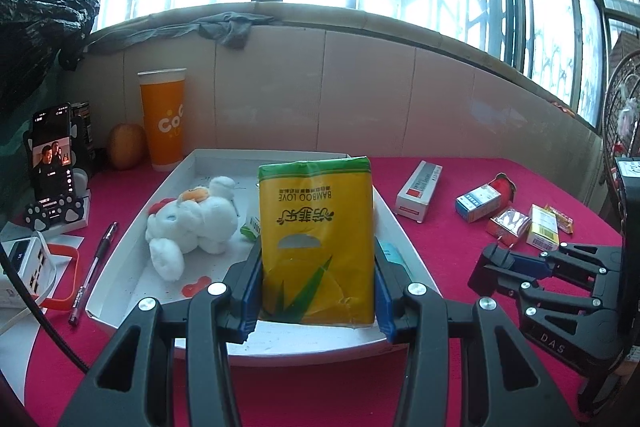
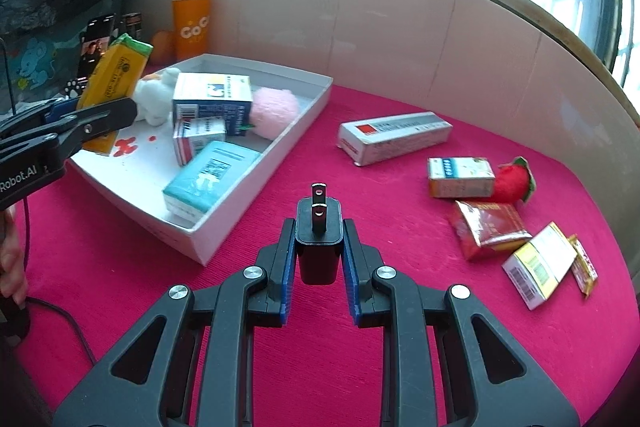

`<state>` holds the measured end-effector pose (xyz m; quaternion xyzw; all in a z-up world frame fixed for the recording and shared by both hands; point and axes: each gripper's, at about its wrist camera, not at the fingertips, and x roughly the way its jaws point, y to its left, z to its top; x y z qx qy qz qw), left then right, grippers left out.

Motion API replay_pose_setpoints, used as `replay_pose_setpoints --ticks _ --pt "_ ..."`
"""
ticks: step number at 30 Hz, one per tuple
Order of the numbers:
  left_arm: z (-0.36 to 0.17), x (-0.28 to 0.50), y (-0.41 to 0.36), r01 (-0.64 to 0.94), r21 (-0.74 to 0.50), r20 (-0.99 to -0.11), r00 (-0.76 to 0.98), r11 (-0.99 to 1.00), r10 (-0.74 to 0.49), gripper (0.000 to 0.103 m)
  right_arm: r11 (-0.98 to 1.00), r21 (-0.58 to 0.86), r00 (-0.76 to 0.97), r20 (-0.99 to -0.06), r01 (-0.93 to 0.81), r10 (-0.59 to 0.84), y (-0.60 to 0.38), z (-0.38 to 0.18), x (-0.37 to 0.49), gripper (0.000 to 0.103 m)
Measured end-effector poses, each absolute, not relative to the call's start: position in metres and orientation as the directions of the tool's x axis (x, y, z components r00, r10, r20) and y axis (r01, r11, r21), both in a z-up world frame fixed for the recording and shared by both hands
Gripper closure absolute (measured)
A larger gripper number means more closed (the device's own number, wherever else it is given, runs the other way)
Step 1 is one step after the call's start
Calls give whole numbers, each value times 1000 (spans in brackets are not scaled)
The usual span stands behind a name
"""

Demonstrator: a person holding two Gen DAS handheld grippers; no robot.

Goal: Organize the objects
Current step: 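Carry the yellow packet toward the white tray while the right holds the charger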

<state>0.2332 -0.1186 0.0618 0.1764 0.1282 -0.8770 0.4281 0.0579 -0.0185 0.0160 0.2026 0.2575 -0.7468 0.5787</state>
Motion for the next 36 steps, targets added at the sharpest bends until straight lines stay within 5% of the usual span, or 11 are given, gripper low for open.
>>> replay_pose_setpoints --ticks 29,36 --pt "96 236 -186 796 -145 -481 -576 -588 -661 57 -89 -14 -80 -592 996 -802 -101 57 76 83" --pt "99 233 -238 765 -279 -529 -627 -580 -572 57 -107 23 -71 -614 994 -786 -133 68 66 83"
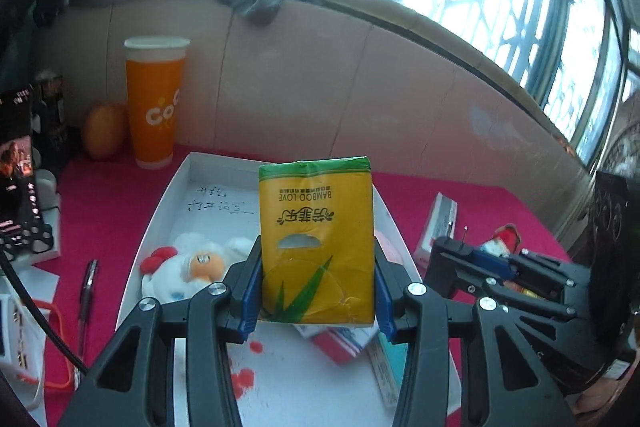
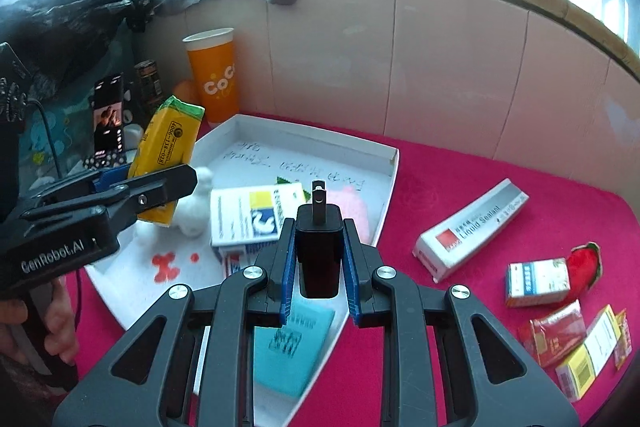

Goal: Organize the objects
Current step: 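Carry the yellow packet toward the white tray while the right holds the charger, then open the left gripper to drop the yellow packet while the right drops the charger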

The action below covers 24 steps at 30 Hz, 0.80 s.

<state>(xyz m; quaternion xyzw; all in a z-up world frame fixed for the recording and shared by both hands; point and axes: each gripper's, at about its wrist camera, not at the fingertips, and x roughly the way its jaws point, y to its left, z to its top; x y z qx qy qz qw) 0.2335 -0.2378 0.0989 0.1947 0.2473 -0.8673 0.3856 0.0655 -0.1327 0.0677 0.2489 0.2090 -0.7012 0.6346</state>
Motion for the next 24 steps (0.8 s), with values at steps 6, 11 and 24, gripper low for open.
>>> replay_pose_setpoints --ticks 6,11,24 --pt "94 218 -269 758 -303 -562 -632 -578 -533 57 -127 51 -63 -655 991 -753 -171 67 56 83" --pt "92 208 -292 781 -309 -572 -609 -544 -550 55 -143 75 -53 -687 987 -724 -209 64 52 82" --pt "97 229 -282 848 -301 -514 -530 -437 -674 0 -131 35 -77 -645 991 -760 -225 67 72 30"
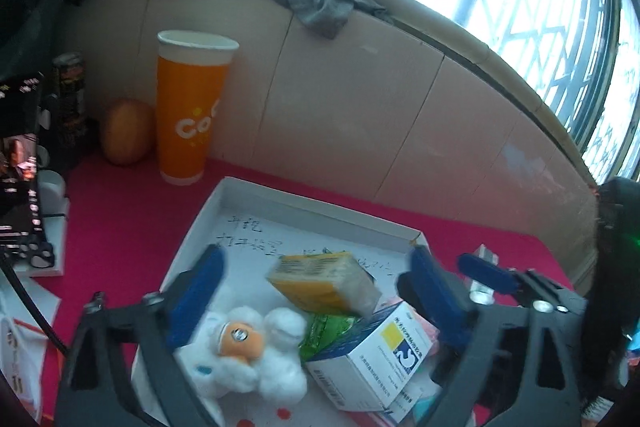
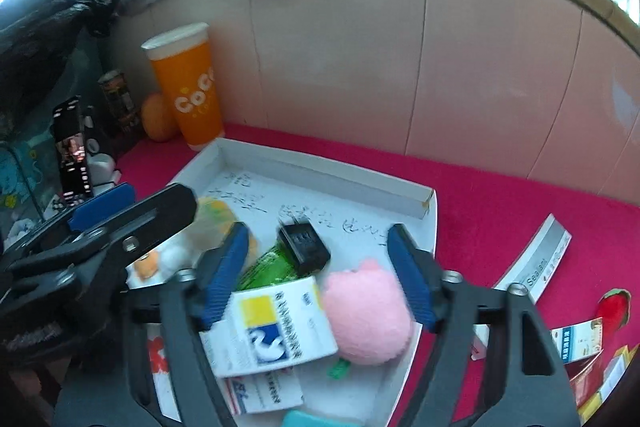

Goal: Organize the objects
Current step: 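Open the left gripper to drop the yellow packet while the right drops the charger, then move both grippers away from the tray toward the loose items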

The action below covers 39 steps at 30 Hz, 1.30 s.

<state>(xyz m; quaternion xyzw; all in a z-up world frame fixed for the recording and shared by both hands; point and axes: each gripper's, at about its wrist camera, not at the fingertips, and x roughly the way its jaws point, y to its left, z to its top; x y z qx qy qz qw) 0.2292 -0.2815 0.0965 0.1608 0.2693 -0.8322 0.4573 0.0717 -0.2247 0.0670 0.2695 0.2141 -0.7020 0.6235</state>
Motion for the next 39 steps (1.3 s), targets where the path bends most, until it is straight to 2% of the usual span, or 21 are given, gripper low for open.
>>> replay_pose_setpoints --ticks 4,8,13,17,20,25,31,39 --pt "103 231 -257 864 -260 -472 -504 -432 -723 0 -116 -14 -102 -601 993 -793 -198 72 83 29" --pt "108 239 -220 850 -277 -383 -526 -449 -760 0 -120 -77 -143 -540 990 -829 -160 73 88 29" --pt "107 237 -175 803 -297 -300 -593 -517 -747 0 -207 -121 -239 -467 971 -851 -103 67 74 29" --pt "99 221 -150 767 -276 -314 -642 -579 -700 0 -293 -129 -319 -458 947 -830 -63 58 47 29" --pt "93 207 -136 752 -241 -333 -657 -613 -676 0 -380 -105 -383 -469 919 -796 -33 51 16 22" --pt "78 185 -113 720 -229 -362 -687 -655 -630 0 -528 -54 -480 -503 848 -719 11 41 -37 22" --pt "60 165 -98 740 -92 -371 -646 -666 -667 0 -644 -121 -610 -489 755 -623 41 35 -77 22" --pt "57 156 -100 721 -81 -417 -652 -689 -633 0 -732 -65 -636 -551 678 -540 59 30 -117 22"
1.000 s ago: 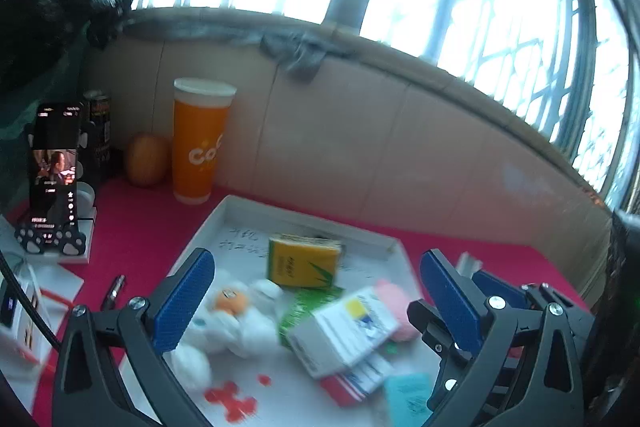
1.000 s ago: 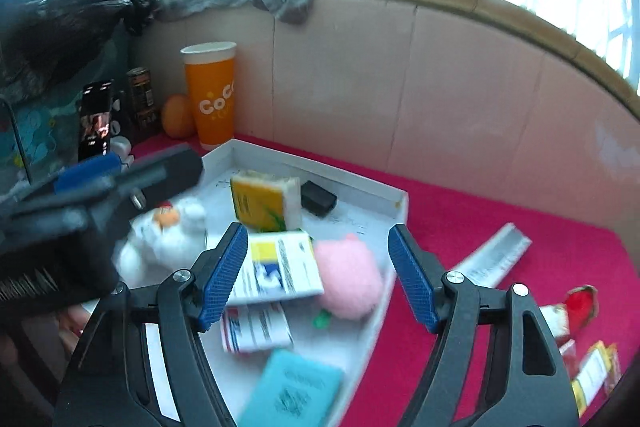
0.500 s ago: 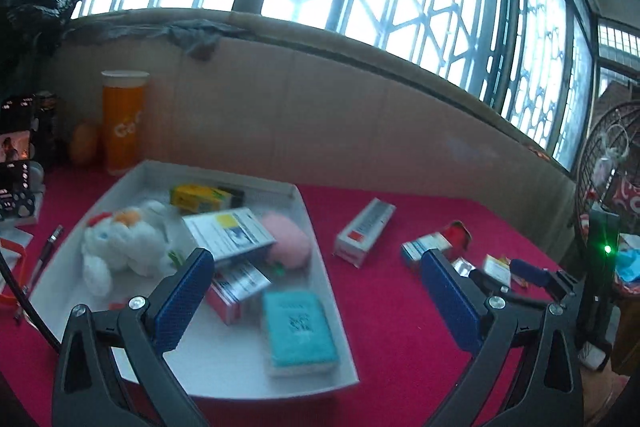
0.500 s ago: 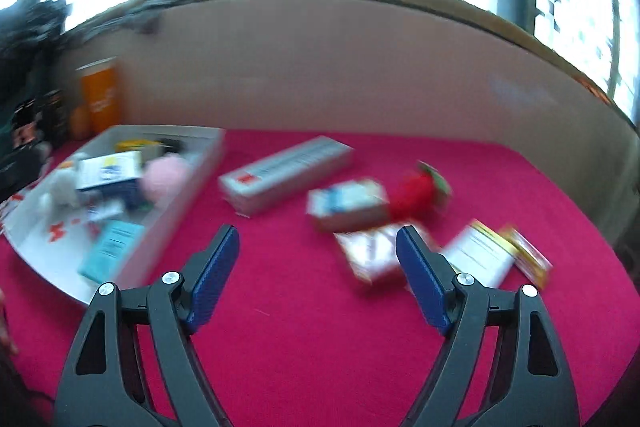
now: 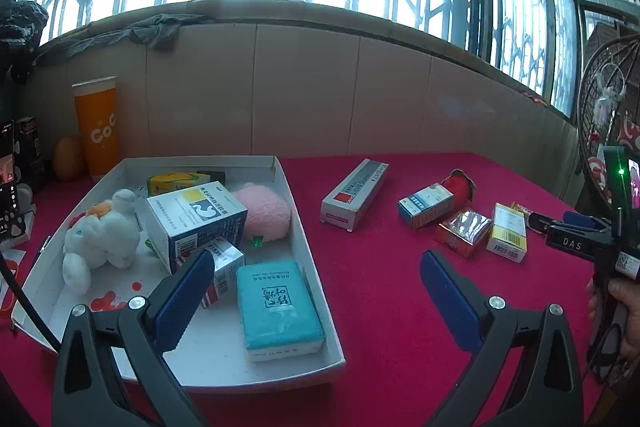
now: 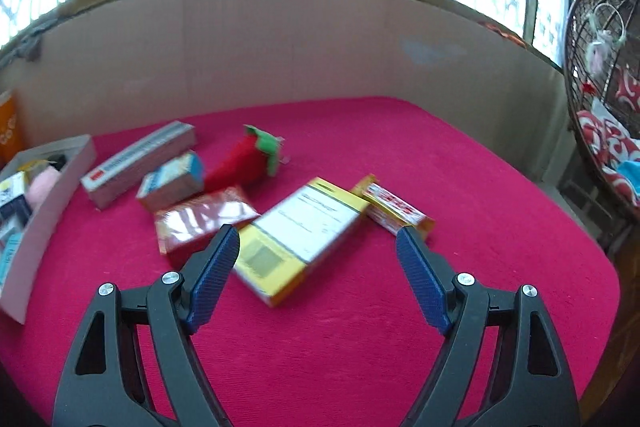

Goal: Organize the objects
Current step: 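Move both grippers away from the tray toward the loose items, then grasp the red Sequoia pack with the left gripper while the right grasps the Glucophage box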

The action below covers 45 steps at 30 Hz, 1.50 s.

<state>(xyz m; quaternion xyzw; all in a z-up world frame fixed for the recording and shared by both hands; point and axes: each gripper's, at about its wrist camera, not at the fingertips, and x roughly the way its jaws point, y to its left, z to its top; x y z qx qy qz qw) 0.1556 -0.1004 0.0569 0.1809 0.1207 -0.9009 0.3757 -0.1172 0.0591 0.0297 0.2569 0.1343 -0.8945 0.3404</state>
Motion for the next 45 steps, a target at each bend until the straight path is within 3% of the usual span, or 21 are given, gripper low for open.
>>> replay_pose_setpoints --ticks 10,19,28,31,35,38,45 --pt "56 138 -88 689 8 -443 -647 -725 -620 0 -749 48 -553 -644 660 -529 79 15 -149 22" --pt "55 141 -93 698 -17 -450 -645 -716 -618 0 -686 2 -453 -749 728 -483 32 -1 -125 22" --pt "55 142 -96 697 -36 -456 -649 -716 -609 0 -767 -78 -523 -775 637 -355 -12 -9 -132 22" --pt "50 132 -99 662 -38 -515 -655 -749 -552 0 -771 -23 -487 -787 637 -379 3 -10 -140 22" --pt "40 104 -103 561 -116 -620 -686 -819 -382 0 -754 -7 -468 -788 657 -400 37 -8 -146 22" --pt "44 78 -95 525 -44 -621 -681 -850 -388 0 -751 8 -459 -787 661 -412 65 -5 -154 22" --pt "67 16 -91 409 -98 -611 -745 -907 -269 0 -699 112 -390 -762 706 -517 81 0 -163 21"
